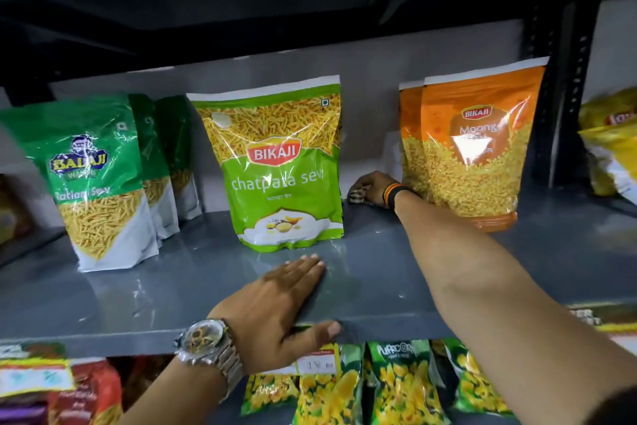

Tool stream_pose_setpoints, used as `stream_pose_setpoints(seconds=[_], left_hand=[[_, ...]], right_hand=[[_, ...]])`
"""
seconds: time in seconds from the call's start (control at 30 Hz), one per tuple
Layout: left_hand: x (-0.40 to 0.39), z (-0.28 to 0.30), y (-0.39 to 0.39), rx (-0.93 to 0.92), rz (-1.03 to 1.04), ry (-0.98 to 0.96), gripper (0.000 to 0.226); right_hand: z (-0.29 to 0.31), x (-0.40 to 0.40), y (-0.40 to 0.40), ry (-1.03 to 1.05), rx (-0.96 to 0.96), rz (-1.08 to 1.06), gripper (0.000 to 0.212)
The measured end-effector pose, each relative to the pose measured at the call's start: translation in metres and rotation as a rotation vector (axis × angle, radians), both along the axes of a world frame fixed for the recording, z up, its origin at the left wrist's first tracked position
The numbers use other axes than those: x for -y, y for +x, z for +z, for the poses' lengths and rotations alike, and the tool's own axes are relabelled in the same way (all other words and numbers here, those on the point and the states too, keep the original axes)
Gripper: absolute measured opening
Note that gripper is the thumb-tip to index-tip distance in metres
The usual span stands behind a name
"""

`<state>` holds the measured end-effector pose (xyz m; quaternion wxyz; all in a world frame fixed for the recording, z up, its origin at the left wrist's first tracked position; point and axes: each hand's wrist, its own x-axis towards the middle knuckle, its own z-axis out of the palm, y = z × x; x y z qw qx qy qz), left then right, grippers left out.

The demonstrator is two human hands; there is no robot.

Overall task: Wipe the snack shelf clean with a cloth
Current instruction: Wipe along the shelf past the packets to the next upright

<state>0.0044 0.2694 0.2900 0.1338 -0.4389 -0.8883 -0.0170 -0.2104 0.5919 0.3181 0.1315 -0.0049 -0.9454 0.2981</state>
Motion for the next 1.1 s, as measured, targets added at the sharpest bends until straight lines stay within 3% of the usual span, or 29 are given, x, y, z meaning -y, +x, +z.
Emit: stream_pose_setpoints(seconds=[0.23, 0.4, 0.5, 0.63, 0.77, 0.93, 1.1], left_hand=[[0.001, 0.001, 0.002, 0.032, 0.004, -0.018, 0.102], [0.000, 0.001, 0.004, 0.017, -0.002, -0.018, 0.100], [0.000, 0.000, 0.003, 0.011, -0.002, -0.016, 0.095], [-0.002, -0.001, 0.000, 0.013, -0.006, -0.013, 0.097], [0.000, 0.000, 0.003, 0.020, 0.004, -0.028, 0.107], [0.002, -0.001, 0.003, 0.019, 0.003, -0.031, 0.110], [0.000, 0.003, 0.007, 0.036, 0.019, -0.041, 0.104]], right_hand=[[0.015, 0.018, 0.082, 0.006, 0.053, 0.145, 0.046], [0.020, 0.028, 0.180, 0.039, 0.137, 0.340, 0.027], [0.032, 0.021, 0.224, -0.022, 0.222, 0.432, 0.028], [0.046, 0.018, 0.214, -0.137, 0.008, 0.237, 0.028], [0.019, 0.031, 0.182, -0.022, 0.057, 0.113, 0.028], [0.011, 0.053, 0.238, 0.021, 0.046, 0.252, 0.023], [0.017, 0.044, 0.339, -0.045, 0.187, 0.357, 0.026]])
